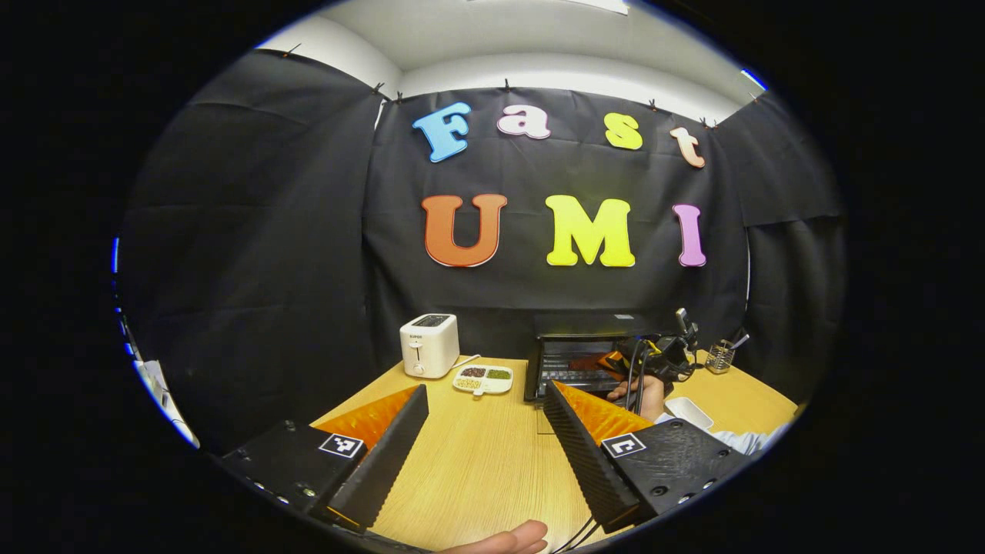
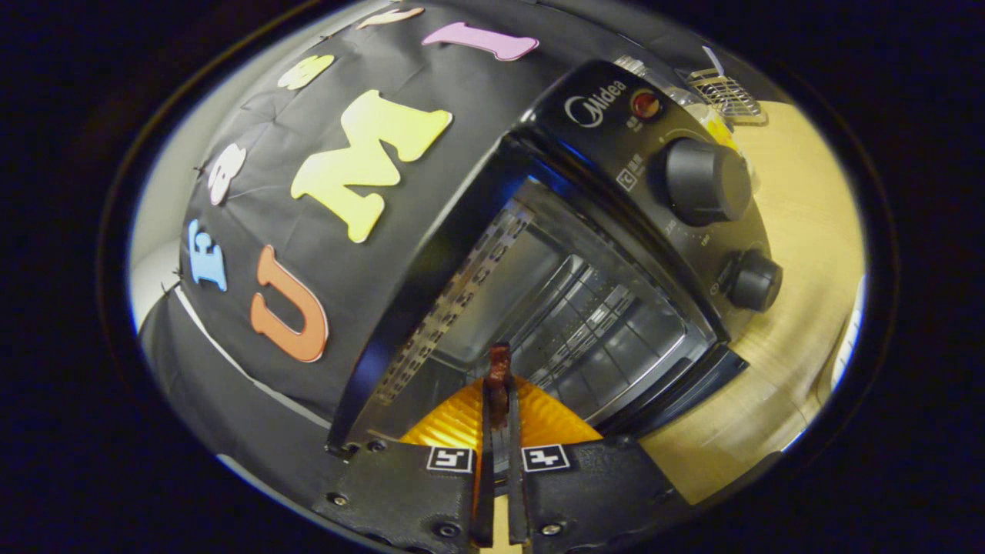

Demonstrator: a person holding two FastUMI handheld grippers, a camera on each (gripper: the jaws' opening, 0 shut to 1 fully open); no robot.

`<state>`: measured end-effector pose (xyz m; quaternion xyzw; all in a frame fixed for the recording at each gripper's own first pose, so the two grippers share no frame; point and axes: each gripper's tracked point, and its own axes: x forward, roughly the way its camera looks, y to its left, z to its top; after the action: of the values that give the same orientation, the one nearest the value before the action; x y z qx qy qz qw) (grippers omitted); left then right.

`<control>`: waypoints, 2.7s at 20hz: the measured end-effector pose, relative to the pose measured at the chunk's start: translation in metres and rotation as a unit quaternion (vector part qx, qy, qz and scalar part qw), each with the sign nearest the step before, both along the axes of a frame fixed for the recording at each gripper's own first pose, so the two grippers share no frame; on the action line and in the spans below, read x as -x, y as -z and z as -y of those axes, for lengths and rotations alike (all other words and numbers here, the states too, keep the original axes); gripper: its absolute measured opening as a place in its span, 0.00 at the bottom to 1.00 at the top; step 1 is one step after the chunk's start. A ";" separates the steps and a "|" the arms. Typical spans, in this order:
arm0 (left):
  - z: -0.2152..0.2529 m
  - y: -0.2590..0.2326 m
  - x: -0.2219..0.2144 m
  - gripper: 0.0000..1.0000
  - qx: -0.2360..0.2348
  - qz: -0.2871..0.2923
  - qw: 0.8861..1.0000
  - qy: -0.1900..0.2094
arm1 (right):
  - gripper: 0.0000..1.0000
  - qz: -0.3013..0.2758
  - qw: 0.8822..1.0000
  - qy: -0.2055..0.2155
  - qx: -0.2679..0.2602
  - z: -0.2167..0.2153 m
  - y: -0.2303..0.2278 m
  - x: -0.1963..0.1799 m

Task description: Open the electric oven with the left hand, put the food in, and close the electric oven.

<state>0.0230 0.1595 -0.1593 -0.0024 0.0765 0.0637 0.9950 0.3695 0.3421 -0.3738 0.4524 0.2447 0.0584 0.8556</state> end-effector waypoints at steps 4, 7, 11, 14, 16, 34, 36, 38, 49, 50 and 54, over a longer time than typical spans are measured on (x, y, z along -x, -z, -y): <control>-0.002 0.006 0.001 0.96 -0.001 -0.005 1.000 -0.002 | 0.14 0.007 0.999 -0.001 0.040 -0.004 0.000 -0.011; -0.003 0.009 0.003 0.96 -0.004 -0.009 1.000 -0.004 | 0.23 0.006 0.996 0.002 0.092 0.003 0.006 -0.013; -0.010 0.011 0.007 0.96 -0.009 -0.012 1.000 -0.021 | 0.40 -0.001 0.989 0.000 0.145 0.009 0.010 -0.005; -0.014 0.006 0.016 0.96 -0.008 -0.006 0.999 -0.033 | 0.45 0.026 0.985 -0.007 0.173 0.012 0.001 0.014; -0.015 0.003 0.021 0.96 -0.007 -0.001 0.999 -0.033 | 0.54 0.037 0.980 -0.015 0.196 0.016 -0.002 0.030; 0.035 0.067 -0.005 0.96 0.021 -0.070 0.997 0.010 | 0.89 0.153 0.923 -0.077 0.345 0.098 -0.129 0.191; 0.047 0.078 -0.013 0.96 0.022 -0.085 0.996 0.019 | 0.91 0.173 0.917 -0.076 0.351 0.117 -0.153 0.202; 0.060 0.089 -0.023 0.96 0.026 -0.099 0.994 0.032 | 0.92 0.197 0.912 -0.063 0.354 0.145 -0.179 0.209; 0.167 0.171 -0.079 0.96 0.036 -0.193 0.973 0.125 | 0.96 0.234 0.877 0.021 0.419 0.277 -0.260 0.239; 0.172 0.179 -0.084 0.96 0.031 -0.203 0.970 0.129 | 0.96 0.237 0.878 0.024 0.416 0.284 -0.264 0.242; 0.187 0.202 -0.100 0.96 0.024 -0.231 0.964 0.134 | 0.96 0.240 0.871 0.045 0.426 0.314 -0.271 0.246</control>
<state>0.1231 -0.0276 -0.3617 -0.0009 0.3050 -0.0731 0.9495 0.1236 0.0281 -0.1027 0.0266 0.0124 0.0161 0.9994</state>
